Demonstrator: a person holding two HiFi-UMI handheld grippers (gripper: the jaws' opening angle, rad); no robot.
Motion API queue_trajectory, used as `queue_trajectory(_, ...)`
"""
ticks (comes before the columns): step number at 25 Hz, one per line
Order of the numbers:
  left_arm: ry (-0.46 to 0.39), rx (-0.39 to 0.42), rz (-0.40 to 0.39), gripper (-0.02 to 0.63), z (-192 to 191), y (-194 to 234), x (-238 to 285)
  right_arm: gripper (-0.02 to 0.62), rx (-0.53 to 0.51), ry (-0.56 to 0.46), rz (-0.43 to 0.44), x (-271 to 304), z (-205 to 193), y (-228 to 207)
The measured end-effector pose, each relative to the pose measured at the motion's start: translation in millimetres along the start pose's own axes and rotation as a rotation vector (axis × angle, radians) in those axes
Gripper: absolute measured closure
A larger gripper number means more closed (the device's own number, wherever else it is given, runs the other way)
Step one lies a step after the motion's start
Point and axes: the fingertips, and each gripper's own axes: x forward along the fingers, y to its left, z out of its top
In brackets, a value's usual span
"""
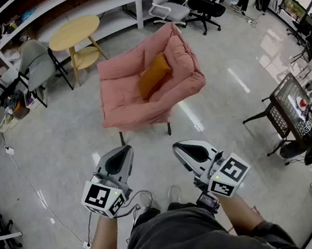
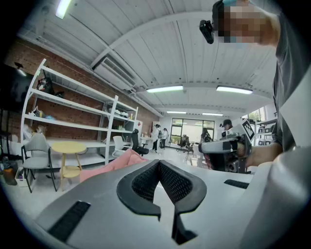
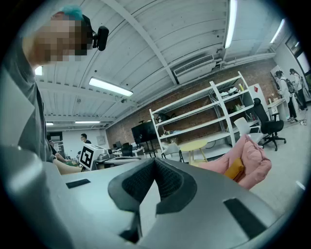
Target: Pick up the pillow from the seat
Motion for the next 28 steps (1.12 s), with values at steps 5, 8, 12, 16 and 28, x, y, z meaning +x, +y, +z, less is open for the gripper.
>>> queue_trajectory(5,-0.002,-0.001,0.0,0.595,-1.9,-2.9,-0.6,0.588,-0.002,0.005,0.003,-1.8,-2.1,0.9)
queue_trajectory(8,0.001,-0.004,0.0,0.595,-3.7,-7.4,0.9,0.588,-0.002,0.006,0.003,-5.1,-3.2,0.1)
queue_trajectory(12,0.007,-0.005,0.004,0.595,-4.4,-8.9,0.7,0.588,0.022,-0.009,0.005,-7.0,-2.6,-1.2)
queue_trajectory(16,0.002,-0.003,0.021,0.595,-6.0,-5.1,1.9,0.588,0.05,-0.02,-0.003,-14.8,-5.4,-6.8)
queue_trajectory(28,-0.015,0.007,0.093,0.595,1.7,-15.4,25.8,0.588,0.09,0.003,0.024,-49.0,-21.0,-42.3)
